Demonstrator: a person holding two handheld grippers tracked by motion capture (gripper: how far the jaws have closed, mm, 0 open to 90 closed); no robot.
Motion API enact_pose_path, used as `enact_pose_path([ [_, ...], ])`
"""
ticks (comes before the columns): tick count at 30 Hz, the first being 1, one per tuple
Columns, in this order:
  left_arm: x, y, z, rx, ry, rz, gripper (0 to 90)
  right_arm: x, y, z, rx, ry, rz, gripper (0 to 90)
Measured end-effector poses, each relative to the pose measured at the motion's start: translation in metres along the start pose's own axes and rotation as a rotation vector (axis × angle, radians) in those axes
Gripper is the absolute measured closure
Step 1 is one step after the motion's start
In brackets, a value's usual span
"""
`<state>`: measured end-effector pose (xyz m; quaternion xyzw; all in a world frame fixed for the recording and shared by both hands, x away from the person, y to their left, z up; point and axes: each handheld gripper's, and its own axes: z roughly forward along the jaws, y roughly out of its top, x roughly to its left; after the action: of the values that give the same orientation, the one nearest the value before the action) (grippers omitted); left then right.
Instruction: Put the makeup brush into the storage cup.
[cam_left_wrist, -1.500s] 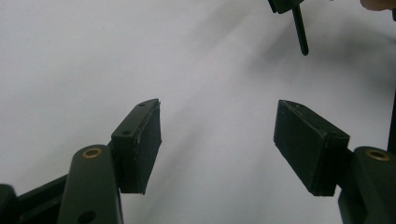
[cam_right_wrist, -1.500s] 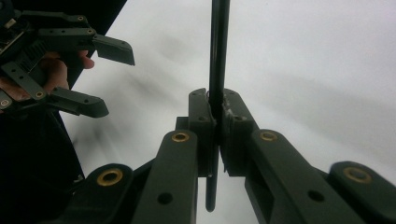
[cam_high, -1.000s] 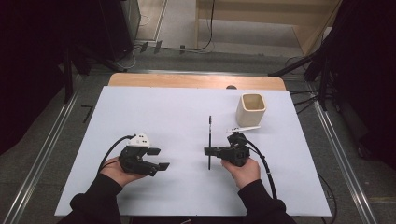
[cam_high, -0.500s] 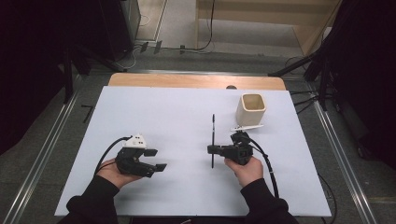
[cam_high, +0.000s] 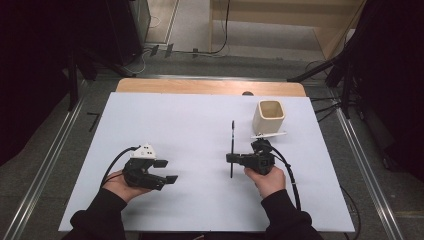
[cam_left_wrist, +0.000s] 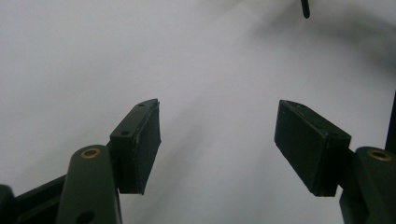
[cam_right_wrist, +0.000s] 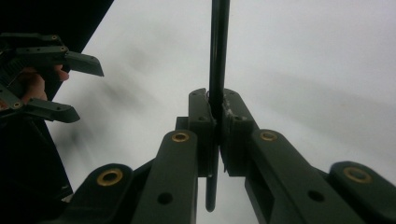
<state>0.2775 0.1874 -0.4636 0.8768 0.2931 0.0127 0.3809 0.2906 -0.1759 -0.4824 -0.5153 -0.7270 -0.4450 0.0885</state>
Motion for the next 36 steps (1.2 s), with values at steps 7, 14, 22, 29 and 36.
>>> enact_pose_path([
  [7, 0.000, -0.001, 0.000, -0.001, 0.000, -0.004, 31.7, -0.004, 0.002, -0.005, -0.008, -0.014, 0.005, 86.4],
  [14, 0.001, 0.000, 0.000, -0.001, -0.009, -0.001, 31.7, -0.008, 0.004, -0.012, -0.026, -0.027, 0.007, 86.3],
  [22, 0.001, 0.000, 0.000, -0.002, -0.008, 0.002, 31.7, -0.012, 0.006, -0.020, -0.041, -0.043, 0.010, 86.3],
  [29, 0.001, -0.001, 0.000, -0.006, -0.005, -0.002, 31.7, -0.014, 0.008, -0.025, -0.048, -0.053, 0.005, 86.3],
  [36, 0.001, 0.000, 0.000, -0.008, -0.009, -0.001, 31.7, -0.018, 0.009, -0.030, -0.056, -0.063, 0.007, 86.3],
])
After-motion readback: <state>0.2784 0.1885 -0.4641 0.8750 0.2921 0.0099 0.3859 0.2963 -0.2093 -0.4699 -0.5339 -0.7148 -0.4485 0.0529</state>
